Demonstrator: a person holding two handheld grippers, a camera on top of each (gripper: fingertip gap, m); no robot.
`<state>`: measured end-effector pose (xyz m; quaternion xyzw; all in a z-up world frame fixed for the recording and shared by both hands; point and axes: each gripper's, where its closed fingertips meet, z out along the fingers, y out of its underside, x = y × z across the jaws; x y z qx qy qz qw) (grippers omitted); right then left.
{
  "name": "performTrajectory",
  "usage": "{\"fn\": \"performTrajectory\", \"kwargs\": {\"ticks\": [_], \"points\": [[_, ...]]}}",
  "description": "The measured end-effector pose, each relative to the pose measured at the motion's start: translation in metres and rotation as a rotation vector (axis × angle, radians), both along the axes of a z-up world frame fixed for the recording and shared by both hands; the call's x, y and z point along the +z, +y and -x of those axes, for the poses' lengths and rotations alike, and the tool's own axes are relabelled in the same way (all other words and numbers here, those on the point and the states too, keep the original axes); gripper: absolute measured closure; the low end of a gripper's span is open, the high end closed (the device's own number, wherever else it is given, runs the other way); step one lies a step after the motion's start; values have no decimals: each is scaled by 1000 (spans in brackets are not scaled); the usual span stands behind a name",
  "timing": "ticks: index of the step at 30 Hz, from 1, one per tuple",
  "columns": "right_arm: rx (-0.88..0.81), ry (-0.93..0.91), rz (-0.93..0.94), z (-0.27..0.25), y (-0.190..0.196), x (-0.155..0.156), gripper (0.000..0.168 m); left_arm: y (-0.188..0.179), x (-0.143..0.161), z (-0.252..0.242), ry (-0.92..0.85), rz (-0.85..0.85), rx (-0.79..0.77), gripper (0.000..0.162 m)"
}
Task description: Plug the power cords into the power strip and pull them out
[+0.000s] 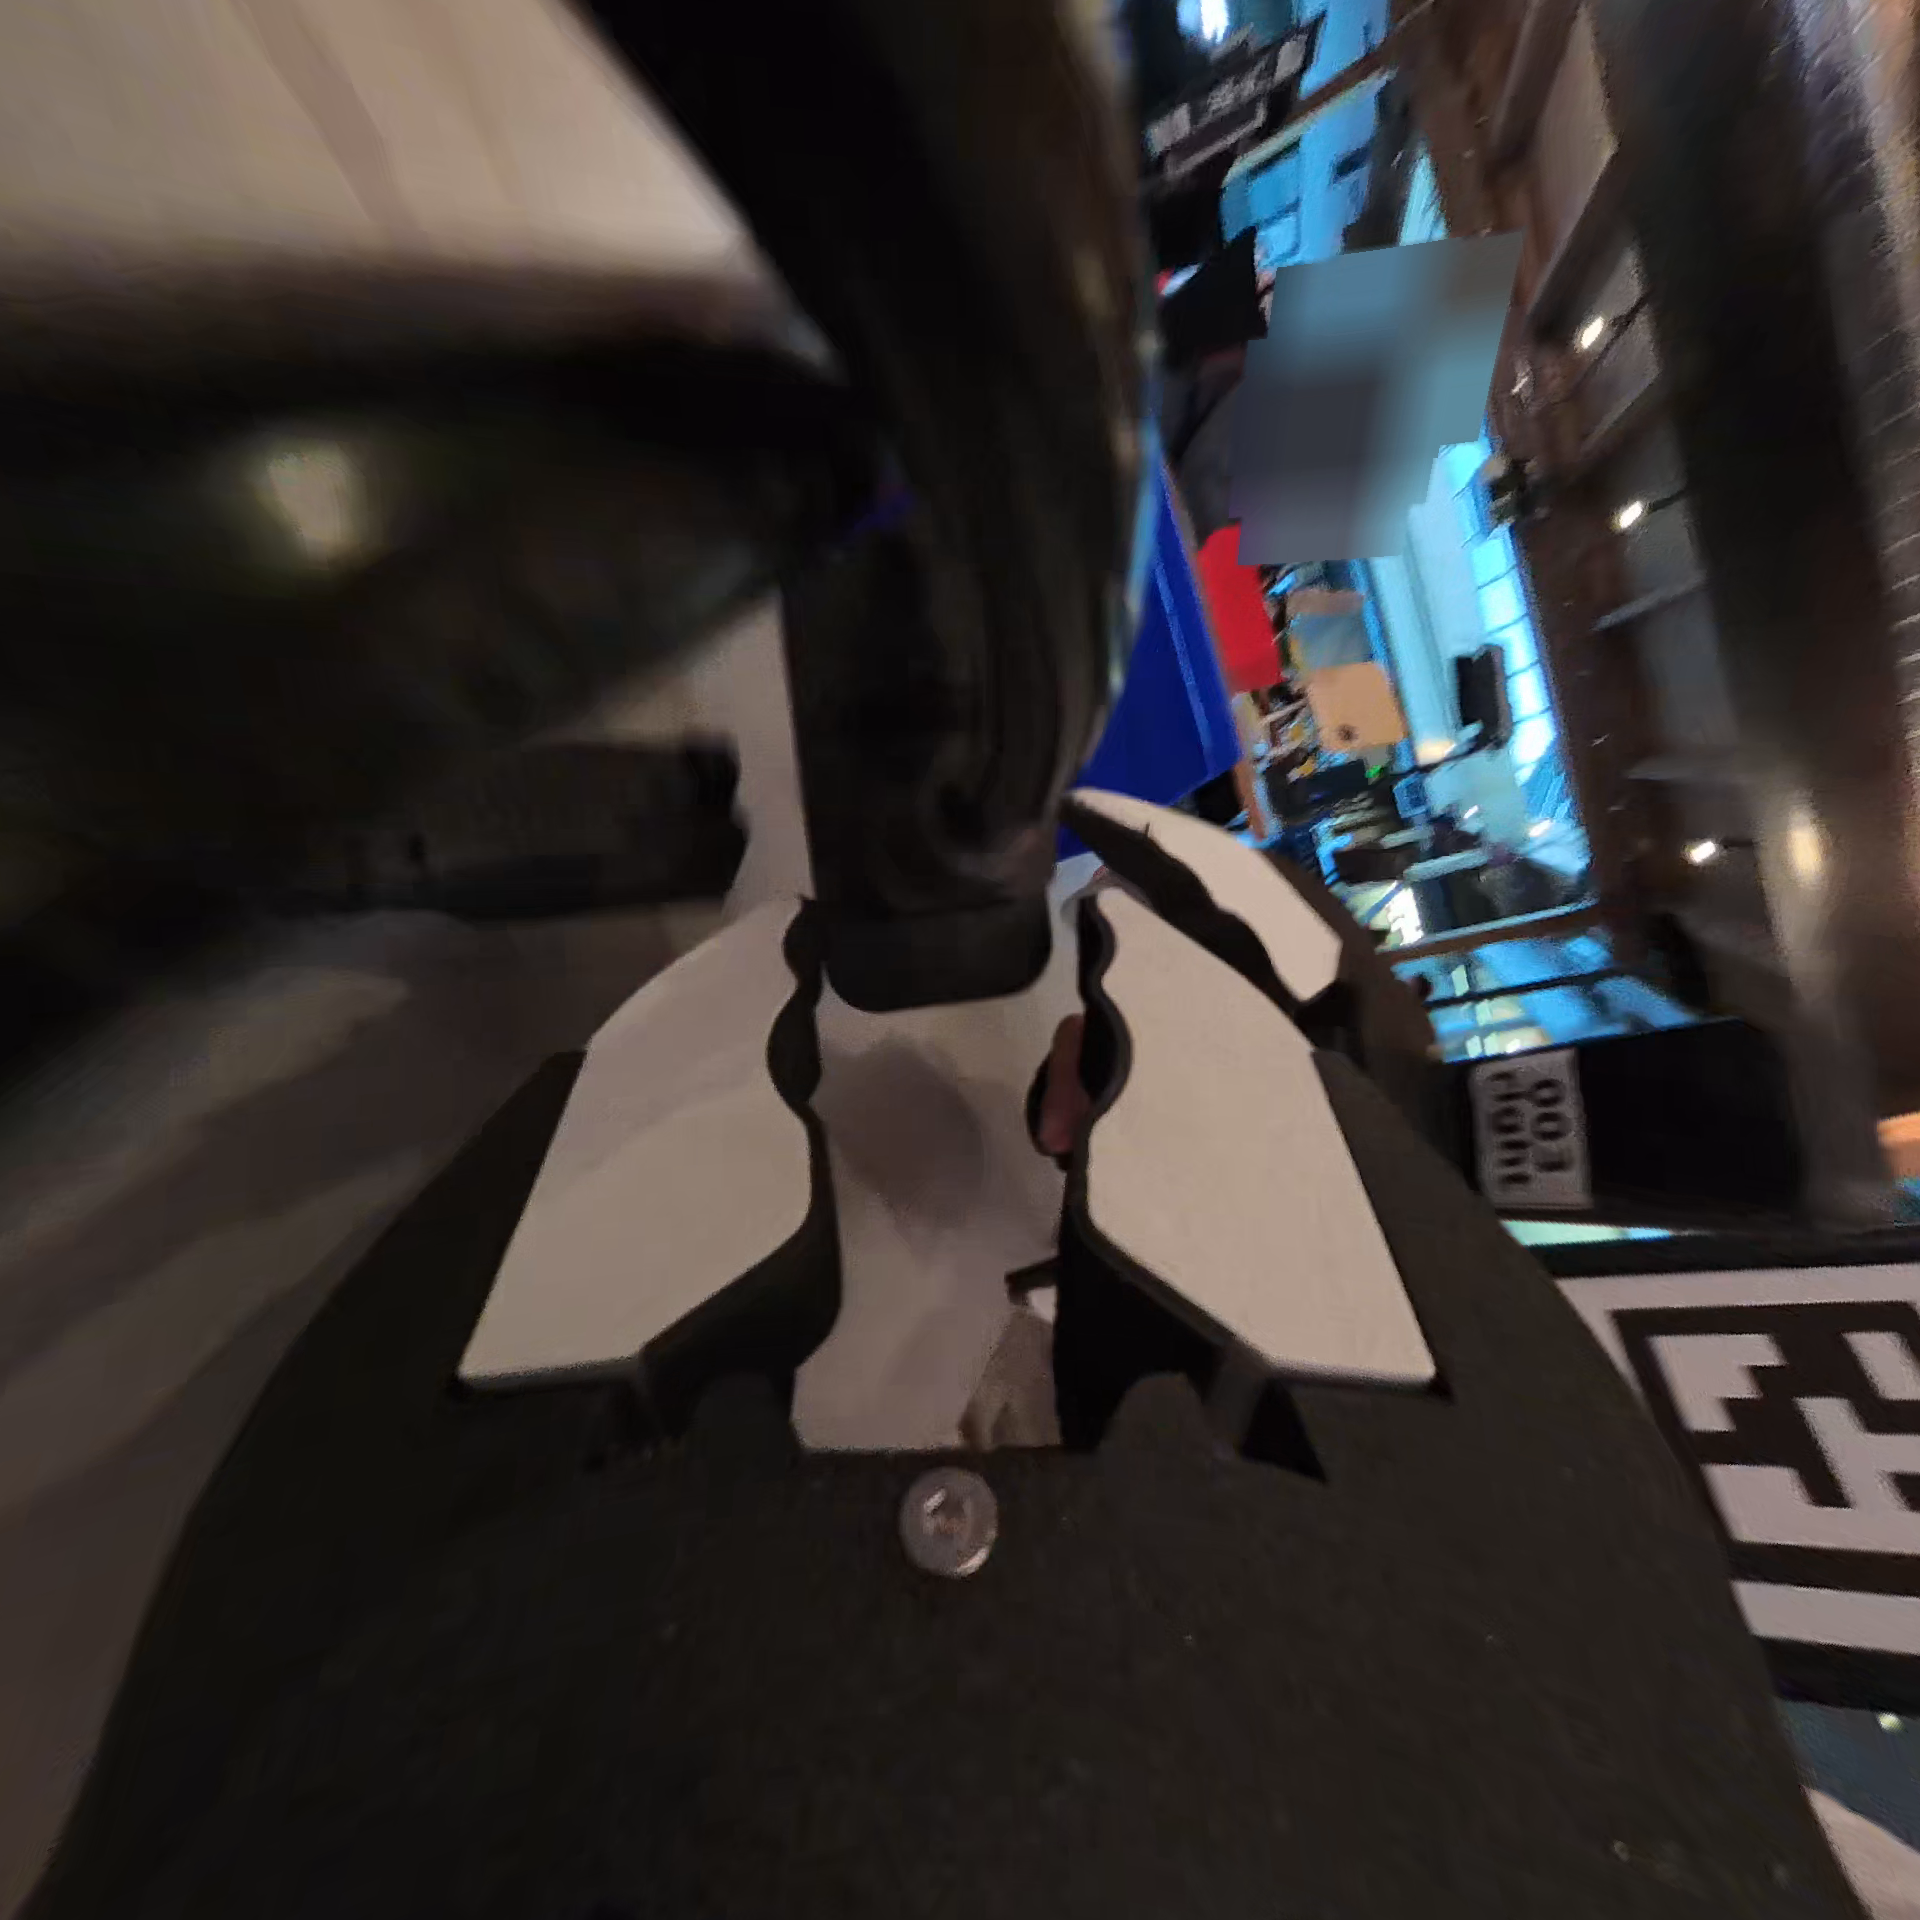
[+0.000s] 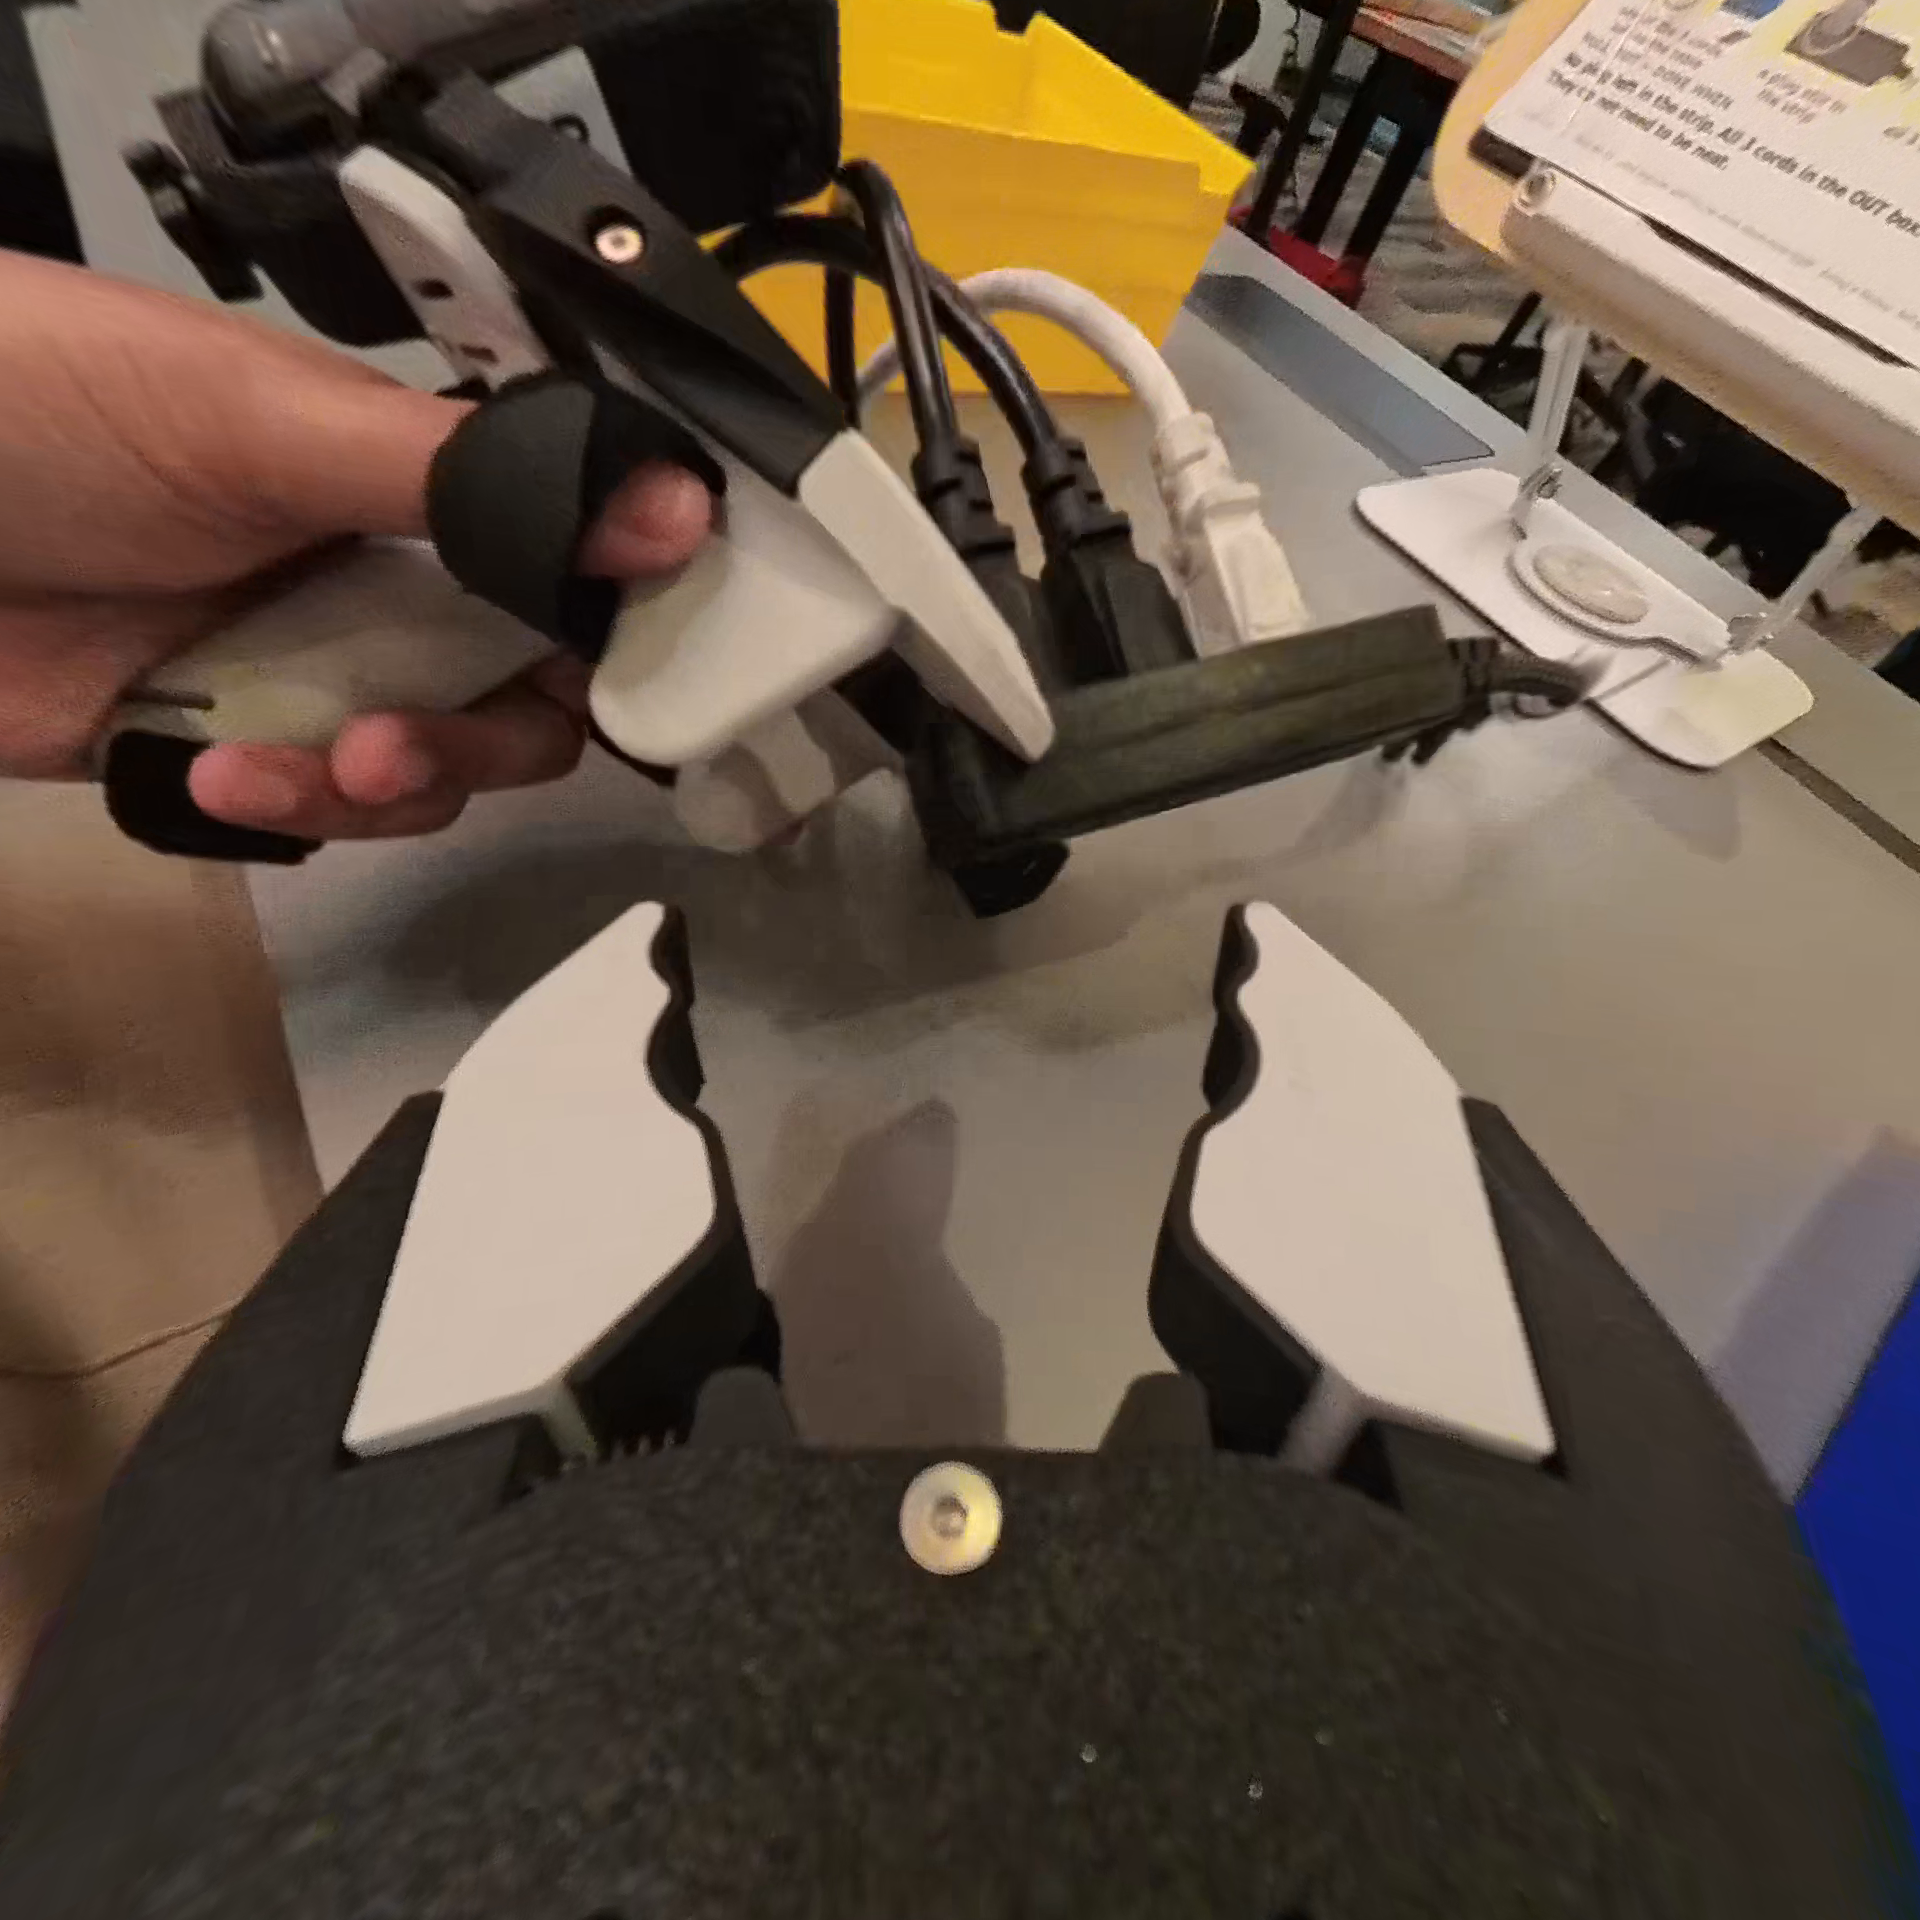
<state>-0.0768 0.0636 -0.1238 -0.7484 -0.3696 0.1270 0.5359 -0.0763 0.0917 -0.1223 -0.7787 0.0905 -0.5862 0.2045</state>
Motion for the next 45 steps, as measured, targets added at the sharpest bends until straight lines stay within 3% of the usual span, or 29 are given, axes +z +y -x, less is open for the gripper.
{"fn": "performTrajectory", "kwargs": {"ticks": [1,2,4,6,8,10,14,17,19,21,23,25,27,29,34,36,38,40,45], "points": [[-17,-5,25,-7,2,-5,69,-4,-7,-12,43,-13,-38,107],[-29,-3,57,-14,2,-10,64,-14,-15,-18,106,-39,-97,101],[-41,22,94,-25,0,-16,66,-48,-21,-15,170,-89,-232,107],[-43,38,124,-31,-3,-22,71,-81,-14,7,178,-130,-303,107],[-54,17,157,-34,-1,-30,73,-96,-14,41,299,-272,-327,102],[-57,-28,140,-30,5,-32,71,-75,-15,82,513,-510,-261,97],[-113,-131,108,-21,30,-35,67,10,9,139,807,-855,-45,83],[-244,-237,120,-32,62,-41,67,53,-6,130,889,-900,-96,47],[-263,-285,156,-35,73,-52,76,65,-21,107,897,-907,-165,43],[-272,-350,175,-40,78,-58,80,72,-33,84,948,-1012,-224,58],[-280,-349,196,-45,82,-59,82,74,-38,64,988,-1137,-253,101],[-323,-400,209,-58,84,-59,91,83,-34,62,1078,-1196,-252,132],[-337,-462,171,-67,84,-57,100,83,-12,63,1098,-1232,-311,150],[-332,-440,160,-66,82,-55,104,76,15,62,1136,-1298,-474,150],[-341,-550,66,-68,79,-41,111,71,52,76,1520,-1489,-936,150],[-317,-628,32,-66,74,-45,112,70,49,89,1609,-1463,-1130,150],[-259,-665,14,-58,65,-50,112,68,41,100,1537,-1327,-1288,150],[-233,-635,46,-47,55,-56,112,69,36,101,1404,-1164,-1308,151],[-247,-532,73,-53,56,-55,110,71,20,100,1416,-1198,-1299,151]]}}
